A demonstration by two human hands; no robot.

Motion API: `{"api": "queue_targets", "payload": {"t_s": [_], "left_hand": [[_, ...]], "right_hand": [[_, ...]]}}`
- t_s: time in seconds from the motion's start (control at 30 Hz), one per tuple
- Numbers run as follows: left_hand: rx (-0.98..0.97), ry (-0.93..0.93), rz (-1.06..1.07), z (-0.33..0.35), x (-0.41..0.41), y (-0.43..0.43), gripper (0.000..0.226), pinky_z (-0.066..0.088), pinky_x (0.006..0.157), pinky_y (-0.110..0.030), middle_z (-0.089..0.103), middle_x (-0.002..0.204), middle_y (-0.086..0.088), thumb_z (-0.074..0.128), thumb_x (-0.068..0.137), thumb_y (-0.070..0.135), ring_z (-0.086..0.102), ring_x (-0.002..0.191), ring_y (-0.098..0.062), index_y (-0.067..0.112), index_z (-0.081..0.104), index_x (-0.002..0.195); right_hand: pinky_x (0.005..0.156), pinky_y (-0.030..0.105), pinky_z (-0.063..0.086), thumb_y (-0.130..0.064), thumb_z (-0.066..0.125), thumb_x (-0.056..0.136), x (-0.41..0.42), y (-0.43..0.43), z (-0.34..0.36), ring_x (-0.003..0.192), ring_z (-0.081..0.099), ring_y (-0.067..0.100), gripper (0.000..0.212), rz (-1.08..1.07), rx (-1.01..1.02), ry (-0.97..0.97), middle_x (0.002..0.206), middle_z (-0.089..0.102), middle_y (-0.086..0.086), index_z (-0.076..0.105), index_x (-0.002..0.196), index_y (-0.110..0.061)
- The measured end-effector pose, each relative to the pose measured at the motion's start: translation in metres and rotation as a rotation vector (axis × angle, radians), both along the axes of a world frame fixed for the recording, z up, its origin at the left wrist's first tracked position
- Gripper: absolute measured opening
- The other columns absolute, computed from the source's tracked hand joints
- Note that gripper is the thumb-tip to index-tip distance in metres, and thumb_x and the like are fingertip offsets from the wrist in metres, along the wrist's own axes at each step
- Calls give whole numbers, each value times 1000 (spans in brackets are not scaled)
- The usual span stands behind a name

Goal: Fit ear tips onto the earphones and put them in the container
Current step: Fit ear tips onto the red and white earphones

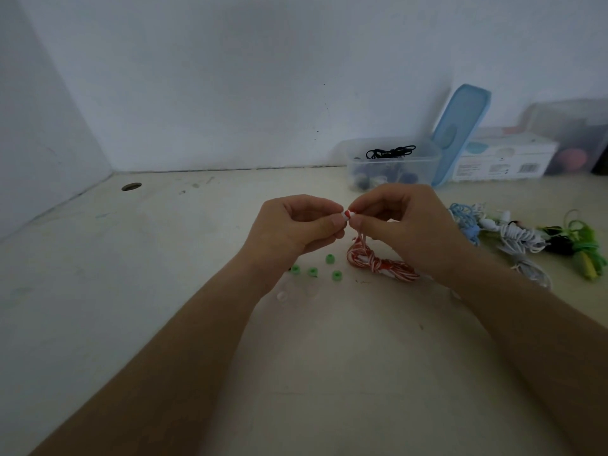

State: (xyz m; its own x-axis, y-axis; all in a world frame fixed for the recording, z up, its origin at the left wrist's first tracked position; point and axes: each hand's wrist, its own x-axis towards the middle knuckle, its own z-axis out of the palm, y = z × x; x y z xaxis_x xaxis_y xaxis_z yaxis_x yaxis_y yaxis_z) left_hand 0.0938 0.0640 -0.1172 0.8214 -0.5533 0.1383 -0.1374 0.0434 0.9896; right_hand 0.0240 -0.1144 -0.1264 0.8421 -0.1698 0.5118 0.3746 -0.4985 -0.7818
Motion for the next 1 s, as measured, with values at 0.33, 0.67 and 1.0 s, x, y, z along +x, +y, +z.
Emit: {"api": "queue_targets", "payload": {"t_s": [0.33, 0.67, 1.0], "left_hand": [[30, -139, 68, 1, -2, -1, 16, 59, 74, -26, 76, 81, -15, 77, 79, 1, 75, 78, -26, -1, 75, 95], [-13, -79, 26, -2, 0, -1, 16, 59, 76, -26, 76, 85, -16, 71, 83, -2, 75, 79, -24, -2, 74, 99], [0, -60, 2, -8, 1, -3, 12, 59, 76, -27, 75, 83, -14, 69, 86, 1, 73, 77, -20, 0, 72, 98]], "right_hand": [[63, 13, 49, -13, 79, 81, 0, 0, -1, 64, 69, 5, 11, 30, 19, 41, 70, 74, -5, 77, 91, -11], [64, 13, 49, -11, 78, 82, 2, 0, -2, 64, 69, 5, 10, 16, 9, 18, 71, 74, -6, 77, 89, -18], [65, 10, 48, -13, 78, 82, 1, 2, -1, 69, 70, 4, 10, 18, -40, 31, 75, 75, -6, 78, 90, -18]]}}
